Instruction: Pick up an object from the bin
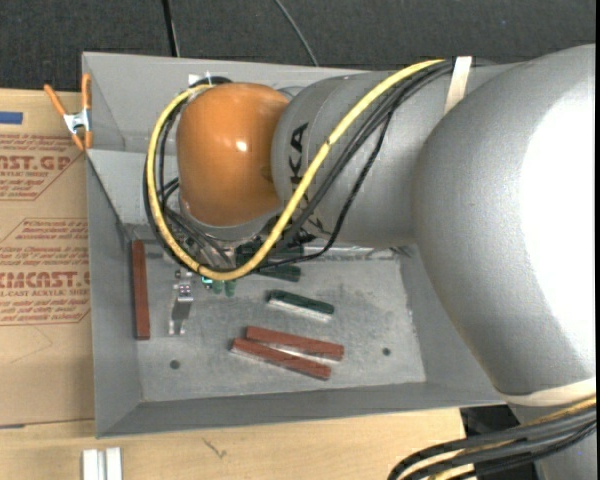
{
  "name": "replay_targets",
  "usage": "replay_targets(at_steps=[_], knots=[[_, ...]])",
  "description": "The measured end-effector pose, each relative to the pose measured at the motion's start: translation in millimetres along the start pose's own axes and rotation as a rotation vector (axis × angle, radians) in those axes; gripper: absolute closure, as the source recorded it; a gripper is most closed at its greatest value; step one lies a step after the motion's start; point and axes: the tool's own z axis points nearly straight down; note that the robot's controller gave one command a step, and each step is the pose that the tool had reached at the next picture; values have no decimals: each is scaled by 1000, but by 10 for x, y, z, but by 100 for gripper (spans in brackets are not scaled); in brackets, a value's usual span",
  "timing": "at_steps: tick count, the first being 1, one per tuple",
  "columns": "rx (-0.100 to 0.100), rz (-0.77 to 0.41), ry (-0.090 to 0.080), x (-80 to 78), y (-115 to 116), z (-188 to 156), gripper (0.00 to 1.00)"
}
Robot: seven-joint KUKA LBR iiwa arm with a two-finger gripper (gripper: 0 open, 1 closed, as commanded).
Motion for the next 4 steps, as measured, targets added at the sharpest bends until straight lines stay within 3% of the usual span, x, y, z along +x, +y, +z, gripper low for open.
replay_targets(at_steps=[1,2,3,4], knots=[[-2,2,-8,-23,-9,-47,0],[-4,-87,-10,-98,-235,58,0],[0,-80,-9,-56,-549,412,0],[0,-106,-6,212,-894,455,0]])
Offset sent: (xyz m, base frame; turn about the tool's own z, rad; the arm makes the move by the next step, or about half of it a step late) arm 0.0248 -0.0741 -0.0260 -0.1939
